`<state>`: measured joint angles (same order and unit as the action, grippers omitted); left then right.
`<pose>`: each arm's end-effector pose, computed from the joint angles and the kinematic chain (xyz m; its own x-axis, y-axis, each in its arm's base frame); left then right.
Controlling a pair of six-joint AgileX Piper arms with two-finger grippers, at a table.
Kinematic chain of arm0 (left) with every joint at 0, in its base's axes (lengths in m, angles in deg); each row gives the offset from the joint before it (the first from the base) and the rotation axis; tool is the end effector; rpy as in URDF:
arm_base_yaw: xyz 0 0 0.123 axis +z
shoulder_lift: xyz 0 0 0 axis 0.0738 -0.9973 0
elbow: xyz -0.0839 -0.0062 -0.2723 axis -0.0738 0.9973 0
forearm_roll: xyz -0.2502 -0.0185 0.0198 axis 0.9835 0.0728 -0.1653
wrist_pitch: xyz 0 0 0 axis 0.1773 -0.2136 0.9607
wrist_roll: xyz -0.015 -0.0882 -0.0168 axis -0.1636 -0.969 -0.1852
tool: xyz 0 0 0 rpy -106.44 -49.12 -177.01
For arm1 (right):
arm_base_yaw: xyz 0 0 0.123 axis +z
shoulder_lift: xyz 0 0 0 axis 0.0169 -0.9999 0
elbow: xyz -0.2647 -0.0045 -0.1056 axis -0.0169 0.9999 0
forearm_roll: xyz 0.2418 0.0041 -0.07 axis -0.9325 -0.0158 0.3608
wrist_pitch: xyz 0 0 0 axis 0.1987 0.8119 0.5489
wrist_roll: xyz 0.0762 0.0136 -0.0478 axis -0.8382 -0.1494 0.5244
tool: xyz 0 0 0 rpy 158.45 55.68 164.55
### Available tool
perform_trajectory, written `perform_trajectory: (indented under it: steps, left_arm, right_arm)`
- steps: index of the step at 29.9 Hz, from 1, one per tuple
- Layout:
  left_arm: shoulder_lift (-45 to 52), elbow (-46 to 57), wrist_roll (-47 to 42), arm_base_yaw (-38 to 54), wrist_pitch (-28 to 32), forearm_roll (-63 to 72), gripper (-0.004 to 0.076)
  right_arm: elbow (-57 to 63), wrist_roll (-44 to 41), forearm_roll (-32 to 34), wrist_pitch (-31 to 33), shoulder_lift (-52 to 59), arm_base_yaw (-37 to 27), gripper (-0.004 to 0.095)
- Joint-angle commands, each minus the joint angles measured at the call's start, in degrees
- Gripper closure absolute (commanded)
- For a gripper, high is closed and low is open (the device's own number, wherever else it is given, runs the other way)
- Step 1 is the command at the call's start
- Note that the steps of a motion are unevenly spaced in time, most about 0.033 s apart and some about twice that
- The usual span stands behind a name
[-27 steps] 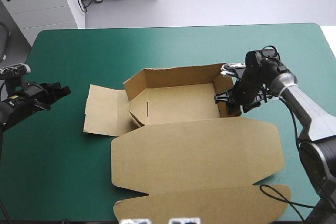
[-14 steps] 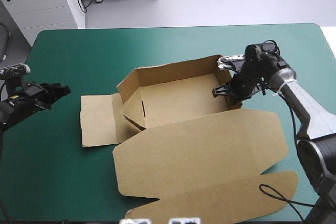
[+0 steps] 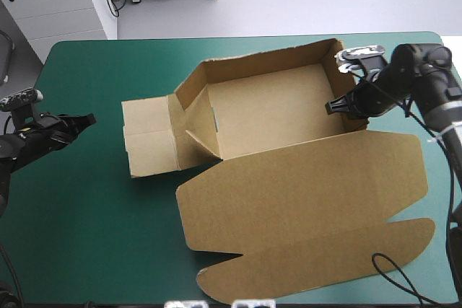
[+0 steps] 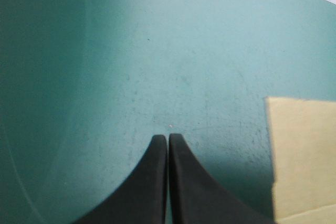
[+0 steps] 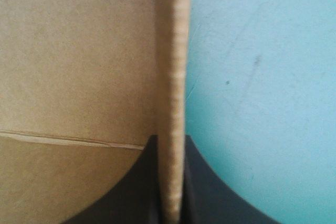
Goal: Fold the box
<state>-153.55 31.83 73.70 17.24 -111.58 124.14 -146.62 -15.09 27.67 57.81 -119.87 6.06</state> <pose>0.2617 0.0636 0.3087 -0.5746 -0.3387 -0.7450 -0.1108 0.9341 -0.3393 0.3213 0.0522 0.3696 -0.8668 -0.2499 -0.4315 -0.3058 0.9499 0.0642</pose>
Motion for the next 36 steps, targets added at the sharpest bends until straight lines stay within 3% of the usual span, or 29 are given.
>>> perform_trajectory:
  steps: [1,10,14,24,31,36]
  left_arm:
    - [-0.4,-1.8,-0.3,0.9,3.1,2.2,0.0731]
    - [-6.4,-1.8,1.6,-0.5,2.6,3.2,0.0731]
    - [-8.1,-1.8,1.6,-2.9,-0.6,5.3,0.0731]
    - [-8.4,-4.0,1.6,-12.7,-7.9,9.6,0.0731]
    - [-8.4,-5.4,1.6,-13.0,-18.2,23.5,0.0731]
    - [-8.4,-5.5,3.7,-13.9,-21.1,29.0,0.0731]
  right_arm:
    - [-2.0,3.9,-9.0,0.5,6.3,-4.5,0.0927]
    - [-2.0,8.3,-20.3,0.4,10.9,-7.0,0.0927]
    - [-2.0,9.3,-23.2,0.3,10.0,-6.3,0.0925]
    - [-2.0,3.8,-13.7,-6.8,4.2,1.5,0.0924]
    - [-2.0,0.6,-10.0,-9.6,-0.3,1.7,0.0923]
    - [-2.0,-0.1,-10.0,-10.9,-1.5,1.7,0.0923]
